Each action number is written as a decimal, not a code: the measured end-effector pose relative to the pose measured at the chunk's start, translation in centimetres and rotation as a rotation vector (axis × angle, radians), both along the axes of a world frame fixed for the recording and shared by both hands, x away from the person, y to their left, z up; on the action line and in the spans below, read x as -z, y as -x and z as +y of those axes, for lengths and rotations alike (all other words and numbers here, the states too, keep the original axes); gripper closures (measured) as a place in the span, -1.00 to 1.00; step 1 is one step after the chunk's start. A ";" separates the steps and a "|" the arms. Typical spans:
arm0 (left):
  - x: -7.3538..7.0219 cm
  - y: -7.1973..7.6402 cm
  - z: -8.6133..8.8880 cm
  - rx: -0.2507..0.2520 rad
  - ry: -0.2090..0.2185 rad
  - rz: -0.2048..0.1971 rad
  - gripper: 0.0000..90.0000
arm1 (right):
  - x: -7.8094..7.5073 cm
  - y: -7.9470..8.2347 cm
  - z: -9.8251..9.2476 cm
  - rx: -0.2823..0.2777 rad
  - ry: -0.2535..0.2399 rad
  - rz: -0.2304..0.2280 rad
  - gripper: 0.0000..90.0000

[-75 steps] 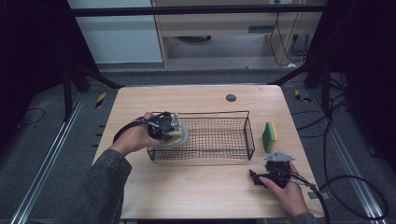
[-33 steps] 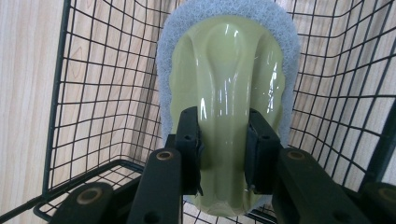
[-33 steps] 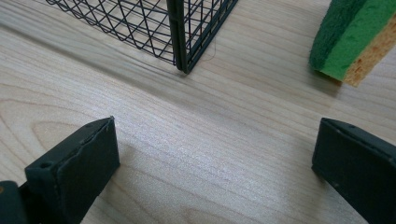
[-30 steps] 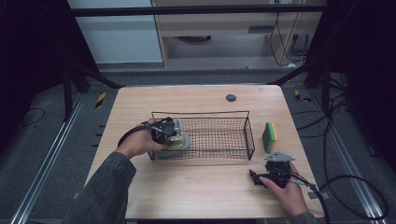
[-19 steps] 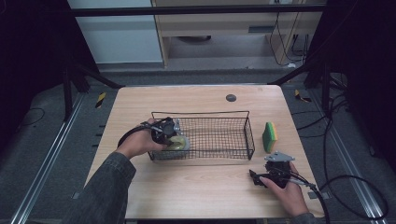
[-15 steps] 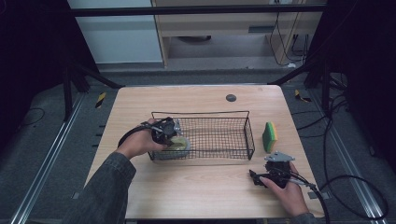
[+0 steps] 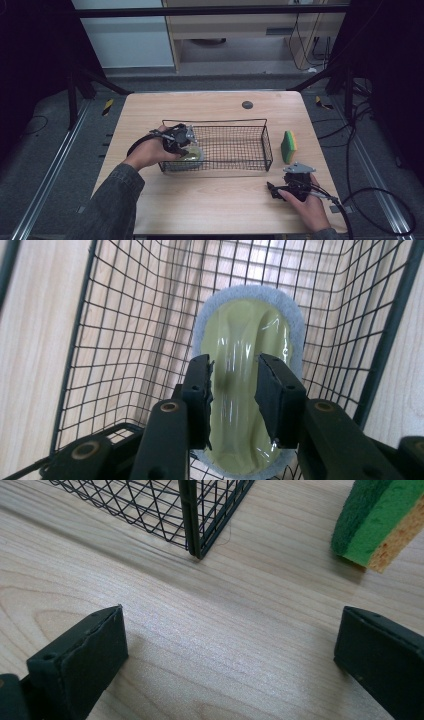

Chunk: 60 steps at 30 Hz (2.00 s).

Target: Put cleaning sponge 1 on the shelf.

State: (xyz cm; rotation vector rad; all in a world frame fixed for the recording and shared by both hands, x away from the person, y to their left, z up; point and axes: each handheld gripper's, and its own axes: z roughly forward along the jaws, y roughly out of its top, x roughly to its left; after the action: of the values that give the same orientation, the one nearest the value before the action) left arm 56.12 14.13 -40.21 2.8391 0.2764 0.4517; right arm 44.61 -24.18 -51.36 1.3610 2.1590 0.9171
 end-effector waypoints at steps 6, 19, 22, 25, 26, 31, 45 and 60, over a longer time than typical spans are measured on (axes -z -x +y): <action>-0.4 0.3 -0.1 0.000 0.011 -0.020 0.45 | 0.0 0.0 0.0 0.001 -0.001 0.001 -0.98; -1.0 0.7 0.1 -0.019 0.024 -0.062 0.43 | 0.0 0.0 0.0 0.001 -0.002 0.001 -0.98; -1.0 0.7 0.1 -0.016 0.012 -0.062 0.43 | 0.0 0.0 0.0 -0.001 0.001 -0.002 -0.98; -1.0 0.7 0.0 -0.014 0.010 -0.066 0.43 | 0.0 0.0 0.0 -0.001 0.000 -0.002 -0.98; -1.1 0.7 0.0 -0.015 0.011 -0.068 0.43 | 0.0 0.0 0.0 -0.001 0.001 -0.002 -0.98; -1.2 0.7 -0.1 -0.025 0.010 -0.088 0.39 | 0.0 0.0 0.0 -0.001 0.000 -0.001 -0.98; -2.2 1.3 -0.6 -0.152 0.051 -0.177 -0.46 | 0.0 0.0 0.0 0.003 -0.001 0.001 -0.98; -3.4 1.9 1.0 -0.279 0.164 -0.192 -0.89 | 0.0 0.0 0.0 0.003 -0.002 0.001 -0.98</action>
State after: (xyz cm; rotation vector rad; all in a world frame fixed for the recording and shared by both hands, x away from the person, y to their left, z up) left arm 54.26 15.15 -36.80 2.5825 0.6429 0.7169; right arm 44.59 -24.15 -51.36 1.3651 2.1564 0.9177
